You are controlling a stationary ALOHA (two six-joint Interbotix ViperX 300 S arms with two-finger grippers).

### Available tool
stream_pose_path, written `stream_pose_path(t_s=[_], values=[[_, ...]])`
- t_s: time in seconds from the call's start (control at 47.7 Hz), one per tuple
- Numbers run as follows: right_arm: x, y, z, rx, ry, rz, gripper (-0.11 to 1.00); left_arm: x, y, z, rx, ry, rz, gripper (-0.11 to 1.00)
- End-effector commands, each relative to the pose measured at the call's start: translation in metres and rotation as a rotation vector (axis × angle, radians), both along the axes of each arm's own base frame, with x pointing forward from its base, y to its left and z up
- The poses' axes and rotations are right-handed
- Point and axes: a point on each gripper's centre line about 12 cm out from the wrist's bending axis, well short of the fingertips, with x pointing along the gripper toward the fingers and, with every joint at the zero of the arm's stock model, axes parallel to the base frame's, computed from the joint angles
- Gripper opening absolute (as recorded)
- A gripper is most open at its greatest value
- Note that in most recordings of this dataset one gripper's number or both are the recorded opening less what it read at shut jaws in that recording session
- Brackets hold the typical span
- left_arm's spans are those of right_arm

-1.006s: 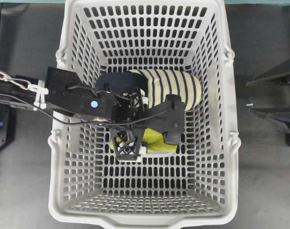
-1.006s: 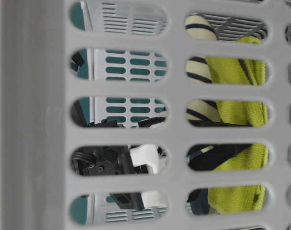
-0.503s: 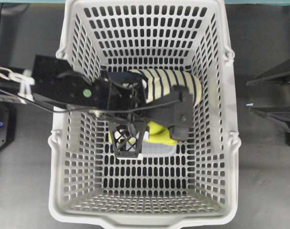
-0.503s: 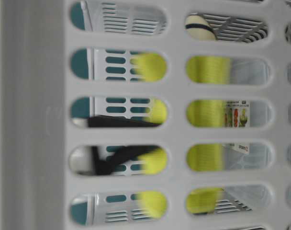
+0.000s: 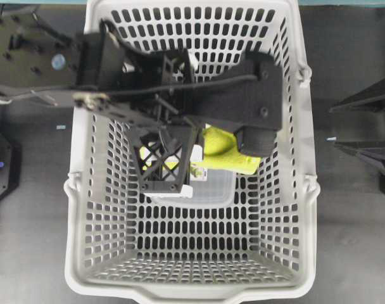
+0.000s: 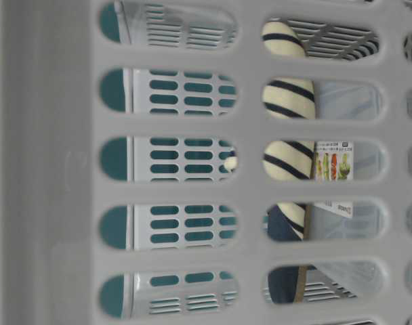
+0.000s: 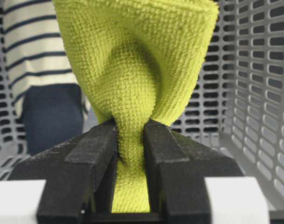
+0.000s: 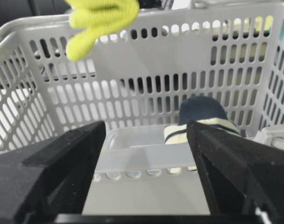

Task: Pick up the yellow cloth from the shopping basket with the left arm.
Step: 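Lift the yellow cloth upward out of the basket with the left gripper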

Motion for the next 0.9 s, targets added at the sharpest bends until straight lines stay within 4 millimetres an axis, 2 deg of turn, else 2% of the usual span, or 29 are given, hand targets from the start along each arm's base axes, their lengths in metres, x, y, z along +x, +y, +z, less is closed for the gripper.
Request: stream_pose_path(t_s=[0.0, 0.294, 0.587, 0.797, 0.881], values=[[0.002, 0.0, 0.007, 0.004, -0.02, -0.002, 0.68, -0.004, 0.001, 0.016, 0.0, -0.009, 0.005, 0.14], [0.001, 0.0, 0.007, 0.004, -0.023, 0.001, 0.68, -0.002, 0.002, 0.01, 0.002, 0.026, 0.01, 0.14], [0.001, 0.0, 0.007, 0.004, -0.02, 0.001, 0.68, 0.004, 0.002, 0.012, -0.001, -0.029, 0.009, 0.14], [0.001, 0.001, 0.006, 0.004, -0.018, 0.002, 0.68, -0.006, -0.001, 0.0, 0.004, 0.0, -0.003, 0.14], [0.001, 0.001, 0.006, 0.004, -0.018, 0.002, 0.68, -0.009, -0.001, -0.001, 0.0, -0.049, -0.007, 0.14]])
